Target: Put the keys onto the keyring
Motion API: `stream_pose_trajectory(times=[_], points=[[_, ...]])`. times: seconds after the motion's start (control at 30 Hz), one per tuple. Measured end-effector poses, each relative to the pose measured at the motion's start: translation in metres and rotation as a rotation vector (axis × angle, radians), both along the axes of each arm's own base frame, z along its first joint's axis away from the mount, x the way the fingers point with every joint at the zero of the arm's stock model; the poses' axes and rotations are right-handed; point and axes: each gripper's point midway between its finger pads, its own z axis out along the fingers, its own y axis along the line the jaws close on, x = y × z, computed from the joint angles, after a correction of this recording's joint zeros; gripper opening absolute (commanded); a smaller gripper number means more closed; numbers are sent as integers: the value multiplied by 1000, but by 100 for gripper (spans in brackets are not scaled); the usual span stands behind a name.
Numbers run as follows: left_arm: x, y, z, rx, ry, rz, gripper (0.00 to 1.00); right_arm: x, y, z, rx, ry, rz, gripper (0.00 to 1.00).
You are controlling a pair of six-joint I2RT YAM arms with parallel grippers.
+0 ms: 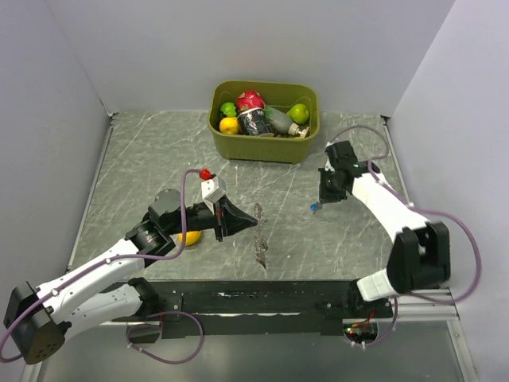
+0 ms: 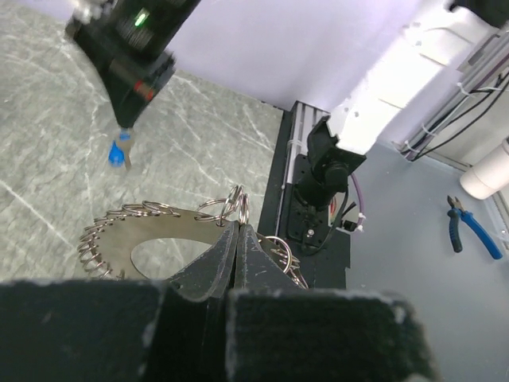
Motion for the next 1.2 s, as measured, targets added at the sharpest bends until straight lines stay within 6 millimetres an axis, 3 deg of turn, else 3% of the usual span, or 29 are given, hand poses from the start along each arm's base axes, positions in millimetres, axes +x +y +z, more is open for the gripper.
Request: stream_pose_trajectory(times=[0.23,0.53,0.7,0.9,1.2], points=[[3,2,3,24,4,22,1,-3,38,78,221,-273,207,0],[6,4,7,64,18,44,1,-49,89,144,499,-515,568,0],[7,6,8,92,23,58,1,-79,110,166,644,-605,751,0],[8,5,-2,130,40,68,1,-98,120,193,710,-703,878,0],[12,-4,-11,187,47,79,1,-123,145,191,729,-681,1020,0]])
